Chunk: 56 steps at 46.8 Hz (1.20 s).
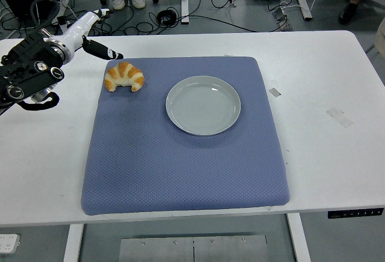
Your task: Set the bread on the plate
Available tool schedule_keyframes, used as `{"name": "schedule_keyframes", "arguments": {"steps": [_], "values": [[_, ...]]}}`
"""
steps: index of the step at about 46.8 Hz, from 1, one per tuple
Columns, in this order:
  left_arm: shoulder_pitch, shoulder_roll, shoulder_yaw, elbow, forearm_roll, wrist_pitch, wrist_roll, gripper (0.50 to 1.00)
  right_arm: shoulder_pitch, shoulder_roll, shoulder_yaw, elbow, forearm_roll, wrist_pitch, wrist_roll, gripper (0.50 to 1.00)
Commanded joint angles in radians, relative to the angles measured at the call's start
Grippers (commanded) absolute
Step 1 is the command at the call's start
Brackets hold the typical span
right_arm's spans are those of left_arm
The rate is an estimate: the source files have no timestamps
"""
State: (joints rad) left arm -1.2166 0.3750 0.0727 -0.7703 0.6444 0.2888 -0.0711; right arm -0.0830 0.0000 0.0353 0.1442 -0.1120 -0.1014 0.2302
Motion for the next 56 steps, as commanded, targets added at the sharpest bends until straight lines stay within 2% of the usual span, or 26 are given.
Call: {"name": "schedule_keyframes", "arguments": {"steps": [1, 12, 27, 40, 56], "values": [[0.008, -0.002, 0.019, -0.007, 0.020, 0.027, 0.001, 0.978, 0.000, 0.000, 0.000, 0.000, 0.000, 0.000, 0.000, 1.000], [0.014, -0.002, 0.032, -0.041, 0.023, 0.035, 0.007, 0.978, 0.000, 0.000, 0.000, 0.000, 0.000, 0.000, 0.000, 1.000], [0.006, 0.018, 0.062, -0.092, 0.067, 0.030, 0.060, 0.977, 0.000, 0.000, 0.000, 0.000, 0.000, 0.000, 0.000, 1.000], [0.006, 0.019, 0.122, -0.093, 0.078, 0.023, 0.062, 0.977, 0.000, 0.000, 0.000, 0.000, 0.000, 0.000, 0.000, 1.000], [0.006, 0.018, 0.133, -0.092, 0.098, 0.020, 0.068, 0.975, 0.000, 0.000, 0.000, 0.000, 0.000, 0.000, 0.000, 1.000]]}}
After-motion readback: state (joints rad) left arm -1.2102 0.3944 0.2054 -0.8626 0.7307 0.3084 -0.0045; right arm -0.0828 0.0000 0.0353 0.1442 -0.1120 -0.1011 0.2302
